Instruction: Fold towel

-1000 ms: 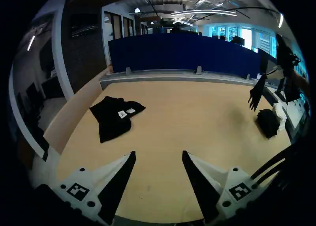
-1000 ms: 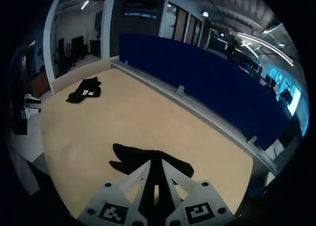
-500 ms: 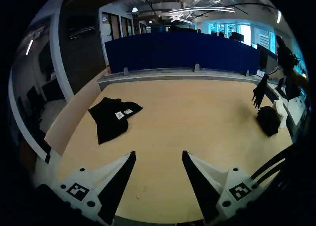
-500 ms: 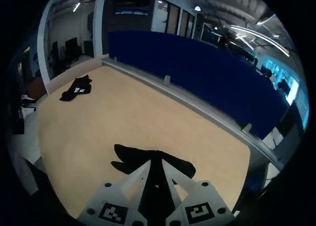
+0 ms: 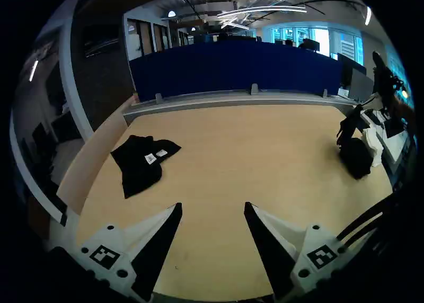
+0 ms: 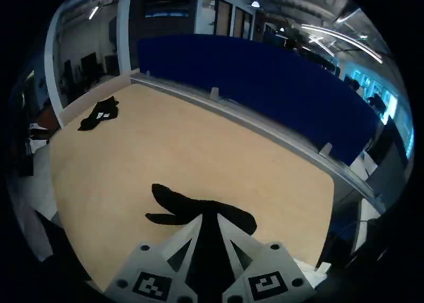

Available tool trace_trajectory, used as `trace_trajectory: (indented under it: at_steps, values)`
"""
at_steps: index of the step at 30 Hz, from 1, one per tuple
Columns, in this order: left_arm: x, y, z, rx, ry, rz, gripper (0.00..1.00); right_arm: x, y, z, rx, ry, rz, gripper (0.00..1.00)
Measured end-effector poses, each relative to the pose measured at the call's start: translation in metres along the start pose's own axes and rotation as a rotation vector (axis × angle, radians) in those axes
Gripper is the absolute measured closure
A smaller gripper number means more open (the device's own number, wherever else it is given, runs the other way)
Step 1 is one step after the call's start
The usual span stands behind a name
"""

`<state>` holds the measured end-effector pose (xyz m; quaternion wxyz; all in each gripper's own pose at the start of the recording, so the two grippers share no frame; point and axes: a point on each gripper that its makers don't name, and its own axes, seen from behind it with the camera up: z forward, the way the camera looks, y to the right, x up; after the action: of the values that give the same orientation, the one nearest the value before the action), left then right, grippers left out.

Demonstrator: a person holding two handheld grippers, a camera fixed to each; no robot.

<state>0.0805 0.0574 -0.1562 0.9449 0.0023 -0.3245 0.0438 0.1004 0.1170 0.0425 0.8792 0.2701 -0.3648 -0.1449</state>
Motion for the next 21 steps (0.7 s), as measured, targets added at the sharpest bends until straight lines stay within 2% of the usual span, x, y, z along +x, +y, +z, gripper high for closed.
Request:
trace_trajectory:
  at_steps: [12,21]
  values:
    - [0.005,0.017,0.002,-0.026,0.003,0.028,0.14,-0.042,0.009,-0.017,-0.025,-0.036,0.023,0.97]
    - [0.006,0.019,0.004,-0.031,0.002,0.028,0.14,-0.061,0.001,-0.021,-0.027,-0.046,0.042,0.97]
